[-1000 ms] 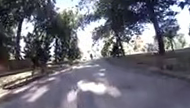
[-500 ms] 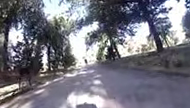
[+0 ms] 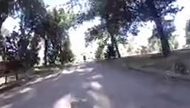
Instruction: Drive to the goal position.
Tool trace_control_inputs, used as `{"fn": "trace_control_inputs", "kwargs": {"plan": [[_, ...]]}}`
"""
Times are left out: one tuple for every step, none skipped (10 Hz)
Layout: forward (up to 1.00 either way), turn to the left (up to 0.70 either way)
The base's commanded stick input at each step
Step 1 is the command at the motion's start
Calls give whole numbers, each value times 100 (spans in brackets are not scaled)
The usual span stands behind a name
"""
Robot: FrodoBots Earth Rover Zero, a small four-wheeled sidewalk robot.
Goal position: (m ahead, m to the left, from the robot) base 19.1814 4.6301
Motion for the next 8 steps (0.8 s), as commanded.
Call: {"fn": "trace_control_inputs", "kwargs": {"plan": [[100, 0], [100, 0], [100, 6], [100, 14], [100, 22], [100, 30], [100, 38], [100, 40]]}}
